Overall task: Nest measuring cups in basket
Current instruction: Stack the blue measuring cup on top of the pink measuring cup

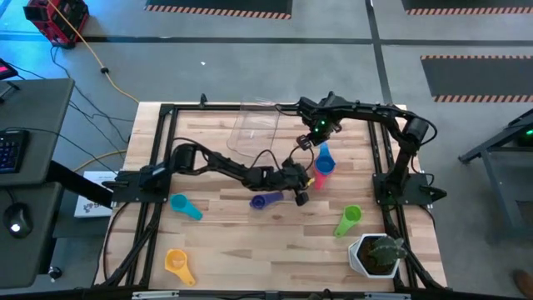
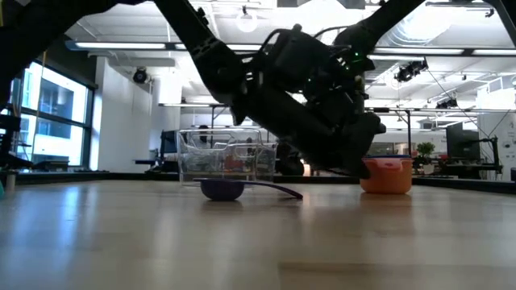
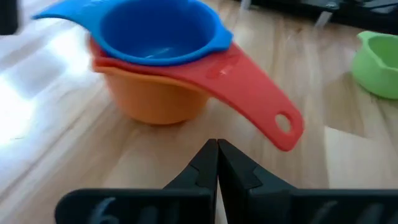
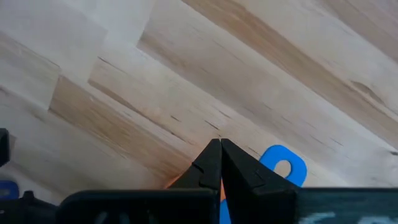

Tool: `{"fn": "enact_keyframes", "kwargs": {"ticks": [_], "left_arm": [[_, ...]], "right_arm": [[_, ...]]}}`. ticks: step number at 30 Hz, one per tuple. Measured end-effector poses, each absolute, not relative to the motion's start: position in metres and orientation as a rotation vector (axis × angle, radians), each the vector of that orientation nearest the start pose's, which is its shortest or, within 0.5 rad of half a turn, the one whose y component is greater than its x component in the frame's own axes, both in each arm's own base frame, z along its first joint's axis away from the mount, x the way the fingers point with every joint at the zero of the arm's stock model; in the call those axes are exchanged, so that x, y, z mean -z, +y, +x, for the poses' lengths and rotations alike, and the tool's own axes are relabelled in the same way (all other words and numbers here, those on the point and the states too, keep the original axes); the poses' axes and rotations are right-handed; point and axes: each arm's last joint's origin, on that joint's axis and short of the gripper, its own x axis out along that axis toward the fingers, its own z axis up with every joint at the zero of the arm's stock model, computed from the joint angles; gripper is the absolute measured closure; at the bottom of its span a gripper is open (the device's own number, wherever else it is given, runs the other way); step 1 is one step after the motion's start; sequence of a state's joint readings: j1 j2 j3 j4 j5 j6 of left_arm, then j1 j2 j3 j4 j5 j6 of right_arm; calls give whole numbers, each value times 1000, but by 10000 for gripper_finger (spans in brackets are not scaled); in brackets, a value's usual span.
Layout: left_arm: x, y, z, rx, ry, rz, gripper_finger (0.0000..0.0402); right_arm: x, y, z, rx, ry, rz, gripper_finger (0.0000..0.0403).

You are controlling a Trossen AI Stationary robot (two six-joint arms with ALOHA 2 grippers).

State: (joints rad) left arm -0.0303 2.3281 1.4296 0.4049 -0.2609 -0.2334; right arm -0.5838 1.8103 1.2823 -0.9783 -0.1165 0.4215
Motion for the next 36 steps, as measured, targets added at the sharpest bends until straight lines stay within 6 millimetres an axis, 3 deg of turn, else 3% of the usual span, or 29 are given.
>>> {"fn": "enact_keyframes", "kwargs": {"ticks": [36], "left_arm": [[-102, -1, 491, -221, 399, -186, 401]], "right_arm": [[-194, -166, 256, 714, 1623, 851, 403]]}}
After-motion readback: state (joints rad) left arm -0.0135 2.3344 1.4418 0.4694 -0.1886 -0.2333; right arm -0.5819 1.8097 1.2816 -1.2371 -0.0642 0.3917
